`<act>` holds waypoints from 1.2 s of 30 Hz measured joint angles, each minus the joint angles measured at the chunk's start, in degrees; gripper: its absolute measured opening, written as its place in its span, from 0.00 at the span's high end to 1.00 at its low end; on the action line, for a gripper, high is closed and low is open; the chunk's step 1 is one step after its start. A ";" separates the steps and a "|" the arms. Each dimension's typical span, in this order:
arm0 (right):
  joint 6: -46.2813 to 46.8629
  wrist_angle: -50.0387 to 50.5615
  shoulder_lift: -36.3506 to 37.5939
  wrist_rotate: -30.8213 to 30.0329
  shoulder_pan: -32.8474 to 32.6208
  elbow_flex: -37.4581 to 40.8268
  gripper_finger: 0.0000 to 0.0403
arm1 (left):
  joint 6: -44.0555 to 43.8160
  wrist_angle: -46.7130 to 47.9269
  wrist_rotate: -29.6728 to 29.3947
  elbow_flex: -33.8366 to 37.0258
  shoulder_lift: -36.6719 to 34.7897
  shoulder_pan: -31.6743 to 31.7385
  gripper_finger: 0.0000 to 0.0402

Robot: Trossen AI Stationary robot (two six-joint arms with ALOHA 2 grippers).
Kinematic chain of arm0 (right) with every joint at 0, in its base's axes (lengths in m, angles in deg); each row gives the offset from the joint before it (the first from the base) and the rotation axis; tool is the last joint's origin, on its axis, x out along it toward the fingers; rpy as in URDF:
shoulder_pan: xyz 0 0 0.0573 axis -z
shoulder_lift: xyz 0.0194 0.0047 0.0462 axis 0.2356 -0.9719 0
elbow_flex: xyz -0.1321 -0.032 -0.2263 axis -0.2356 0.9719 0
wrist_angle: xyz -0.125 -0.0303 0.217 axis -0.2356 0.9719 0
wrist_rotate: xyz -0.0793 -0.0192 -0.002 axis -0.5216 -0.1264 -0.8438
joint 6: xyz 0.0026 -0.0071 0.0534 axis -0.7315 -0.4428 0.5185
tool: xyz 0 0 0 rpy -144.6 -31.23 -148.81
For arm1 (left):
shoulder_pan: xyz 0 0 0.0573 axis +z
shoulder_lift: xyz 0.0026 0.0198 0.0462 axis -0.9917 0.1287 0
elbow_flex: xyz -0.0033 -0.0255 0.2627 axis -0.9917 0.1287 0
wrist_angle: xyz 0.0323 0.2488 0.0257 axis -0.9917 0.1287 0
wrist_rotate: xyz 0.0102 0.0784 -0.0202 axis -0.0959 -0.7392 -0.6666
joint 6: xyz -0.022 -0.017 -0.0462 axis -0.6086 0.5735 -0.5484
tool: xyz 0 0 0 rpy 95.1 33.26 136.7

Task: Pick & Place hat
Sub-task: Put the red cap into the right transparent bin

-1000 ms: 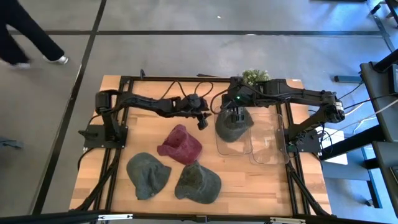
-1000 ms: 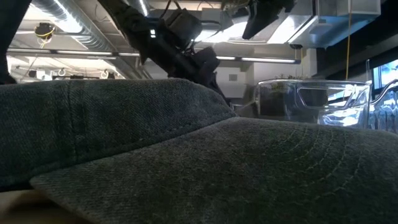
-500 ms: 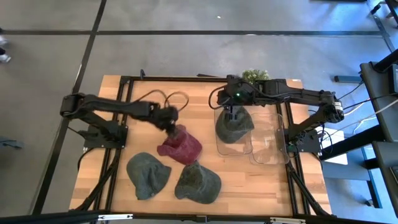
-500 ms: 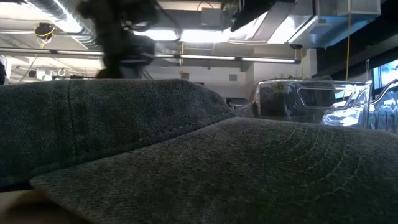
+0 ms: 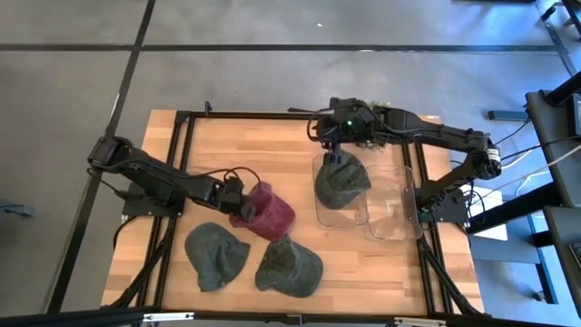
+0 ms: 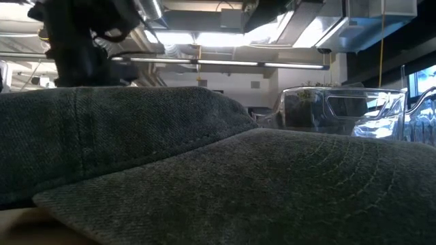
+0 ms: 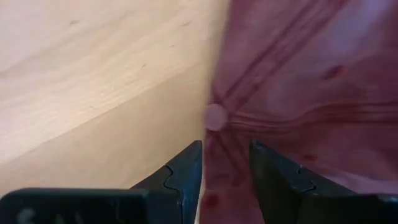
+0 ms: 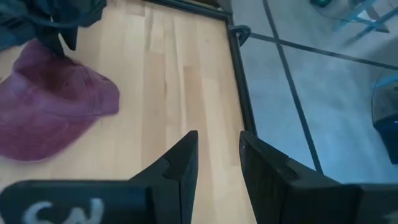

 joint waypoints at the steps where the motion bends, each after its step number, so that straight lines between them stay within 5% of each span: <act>1: -0.04 -0.01 0.00 0.00 0.21 0.00 0.71 | -0.33 -0.35 0.12 0.23 0.83 0.00 0.69; 19: -0.11 0.12 -0.02 0.43 0.65 0.02 0.71 | 1.65 -2.95 0.83 1.20 6.72 0.07 0.71; 28: 1.78 0.47 -0.02 0.50 0.65 0.02 0.71 | 10.26 -4.06 0.55 0.99 6.82 0.11 0.97; 33: 4.40 0.66 -0.02 1.52 0.67 0.02 0.71 | 20.50 -1.89 -2.43 -2.51 7.20 0.70 0.99; 36: 7.86 0.66 -0.03 8.19 1.64 0.02 0.71 | 27.50 -0.55 -4.55 -6.09 7.06 2.18 0.99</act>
